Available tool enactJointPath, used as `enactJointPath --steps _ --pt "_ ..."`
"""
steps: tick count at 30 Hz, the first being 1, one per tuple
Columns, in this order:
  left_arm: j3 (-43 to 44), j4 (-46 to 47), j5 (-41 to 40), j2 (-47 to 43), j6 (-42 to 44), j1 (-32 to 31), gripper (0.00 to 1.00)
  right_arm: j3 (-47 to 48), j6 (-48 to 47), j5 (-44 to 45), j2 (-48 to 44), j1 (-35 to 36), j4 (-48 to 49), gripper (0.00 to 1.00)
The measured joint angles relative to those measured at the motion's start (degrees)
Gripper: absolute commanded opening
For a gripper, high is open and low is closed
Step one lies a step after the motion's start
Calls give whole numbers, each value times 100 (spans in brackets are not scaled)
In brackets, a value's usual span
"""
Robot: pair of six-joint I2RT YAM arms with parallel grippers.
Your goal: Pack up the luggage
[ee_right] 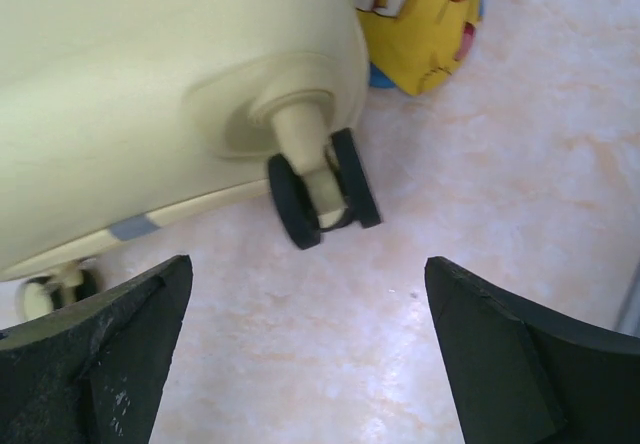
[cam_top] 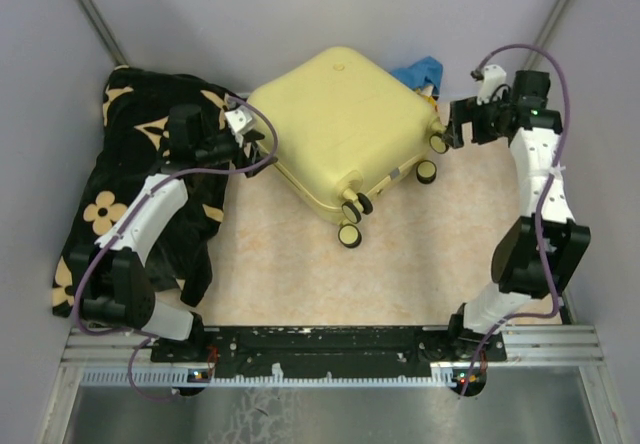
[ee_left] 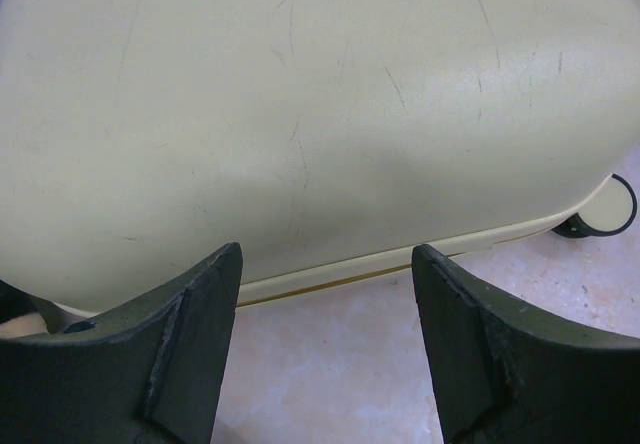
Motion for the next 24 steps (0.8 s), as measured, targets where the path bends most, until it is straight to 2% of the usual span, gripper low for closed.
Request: enactJointPath --steps 4,6,8,14,20,24 --pt "-7 55 -2 0 -74 0 75 -166 557 -798 -297 52 -87 75" --pt "-7 63 -2 0 -90 0 75 -575 815 -1027 -356 299 -37 62" --pt "-9 66 -2 0 -98 0 74 -1104 970 -1088 -411 616 24 54" --pt "-105 66 -44 -48 -96 0 74 -2382 1414 -1023 -505 1687 227 47" --pt "-291 57 -48 -129 -101 0 74 -2527 1860 -774 -533 2400 811 45" --pt "-387 55 -63 -208 -98 0 74 -2529 2063 -557 -535 2498 1034 48"
